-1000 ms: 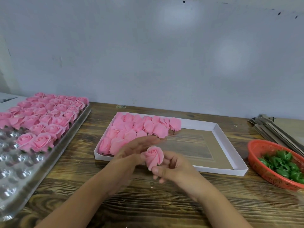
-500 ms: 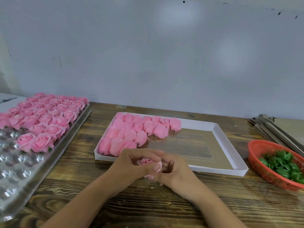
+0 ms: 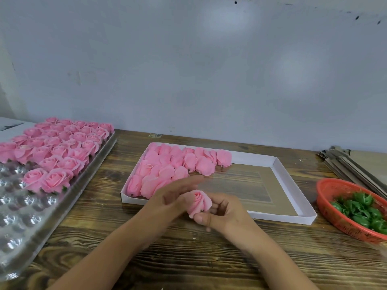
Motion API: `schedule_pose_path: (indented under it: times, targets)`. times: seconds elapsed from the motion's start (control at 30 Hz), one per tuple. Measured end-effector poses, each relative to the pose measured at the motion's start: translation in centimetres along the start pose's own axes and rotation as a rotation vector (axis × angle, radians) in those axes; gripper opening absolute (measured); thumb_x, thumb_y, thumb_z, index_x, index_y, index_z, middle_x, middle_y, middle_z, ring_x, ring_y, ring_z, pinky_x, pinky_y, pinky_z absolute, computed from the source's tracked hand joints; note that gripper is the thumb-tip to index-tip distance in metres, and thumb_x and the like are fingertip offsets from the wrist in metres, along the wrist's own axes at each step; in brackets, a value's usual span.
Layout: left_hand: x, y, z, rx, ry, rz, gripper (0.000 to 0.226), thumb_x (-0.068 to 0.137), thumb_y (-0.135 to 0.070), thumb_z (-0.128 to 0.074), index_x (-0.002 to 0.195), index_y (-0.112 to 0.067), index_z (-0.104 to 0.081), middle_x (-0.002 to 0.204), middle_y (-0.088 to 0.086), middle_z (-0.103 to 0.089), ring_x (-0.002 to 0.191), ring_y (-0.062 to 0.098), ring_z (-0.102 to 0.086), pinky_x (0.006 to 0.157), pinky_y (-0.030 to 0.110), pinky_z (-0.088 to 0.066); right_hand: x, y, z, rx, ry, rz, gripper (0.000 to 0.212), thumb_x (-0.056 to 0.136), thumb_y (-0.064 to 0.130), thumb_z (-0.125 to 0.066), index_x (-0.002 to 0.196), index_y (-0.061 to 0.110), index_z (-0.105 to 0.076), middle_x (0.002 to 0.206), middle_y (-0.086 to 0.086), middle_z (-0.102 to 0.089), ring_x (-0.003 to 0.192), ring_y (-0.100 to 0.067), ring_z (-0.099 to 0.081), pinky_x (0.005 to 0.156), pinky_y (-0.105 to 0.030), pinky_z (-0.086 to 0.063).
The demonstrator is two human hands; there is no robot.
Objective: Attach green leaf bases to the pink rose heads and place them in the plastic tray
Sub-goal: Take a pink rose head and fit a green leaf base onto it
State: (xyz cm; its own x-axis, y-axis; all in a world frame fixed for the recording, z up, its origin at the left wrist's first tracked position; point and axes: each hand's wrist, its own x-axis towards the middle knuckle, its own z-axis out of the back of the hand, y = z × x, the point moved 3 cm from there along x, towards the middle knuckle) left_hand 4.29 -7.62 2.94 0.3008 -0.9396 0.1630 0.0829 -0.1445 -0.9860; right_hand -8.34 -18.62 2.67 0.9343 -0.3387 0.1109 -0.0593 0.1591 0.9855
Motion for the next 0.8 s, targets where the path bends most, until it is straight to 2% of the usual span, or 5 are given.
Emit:
schedule_pose_path:
  times: [0.07, 0.17, 0.5, 0.63, 0.8]
  targets:
    - [-0.13, -0.44, 0.0, -0.084, -0.018, -0.028, 0.047, 0.078, -0.066, -0.071, 0.106, -0.029, -0.078, 0.138, -0.011, -0.063, 0.131, 0.008, -0.055, 0.1, 0.031, -0.05, -0.06, -0.31, -0.23, -0.006, 0.047, -0.034, 0.015, 0.089, 0.016, -0.069, 0.1, 0.025, -0.076, 0.08, 0.006, -0.069, 0.071, -0.006, -0.06, 0.064, -0.02, -0.049]
    - [-0.2, -0.32, -0.21, -0.1, 0.006, -0.022, 0.028, 0.078, -0.046, -0.078, 0.093, -0.022, -0.082, 0.13, -0.005, -0.069, 0.125, 0.011, -0.06, 0.092, 0.02, -0.052, -0.16, -0.48, -0.6, 0.029, 0.127, -0.061, 0.017, 0.094, 0.01, -0.063, 0.106, 0.017, -0.073, 0.095, 0.002, -0.071, 0.082, -0.009, -0.06, 0.069, -0.022, -0.051]
    - [-0.22, -0.26, -0.42, -0.165, 0.195, 0.078, 0.062, 0.076, -0.032, -0.087, 0.131, -0.016, -0.065, 0.131, 0.016, -0.061, 0.122, 0.036, -0.06, 0.099, 0.048, -0.053, -0.24, -0.5, -0.7, 0.209, 0.189, -0.082, 0.029, 0.098, 0.011, -0.056, 0.121, 0.023, -0.069, 0.116, 0.005, -0.07, 0.097, -0.005, -0.063, 0.08, -0.024, -0.052]
    - [-0.45, -0.8, -0.42, -0.209, 0.18, 0.061, 0.059, 0.083, -0.057, -0.072, 0.127, -0.017, -0.067, 0.13, 0.015, -0.062, 0.119, 0.028, -0.062, 0.096, 0.038, -0.054, -0.31, -0.48, -0.56, 0.201, 0.201, -0.111, 0.03, 0.096, 0.018, -0.058, 0.122, 0.026, -0.068, 0.112, 0.006, -0.069, 0.096, -0.006, -0.06, 0.082, -0.026, -0.051]
    - [-0.33, -0.52, -0.33, -0.141, 0.152, 0.077, 0.038, 0.079, -0.053, -0.079, 0.107, -0.027, -0.077, 0.128, -0.001, -0.068, 0.117, 0.017, -0.065, 0.09, 0.025, -0.054, -0.22, -0.46, -0.54, 0.157, 0.233, -0.106, 0.027, 0.095, 0.016, -0.06, 0.118, 0.025, -0.071, 0.12, -0.001, -0.067, 0.105, -0.01, -0.06, 0.081, -0.025, -0.052]
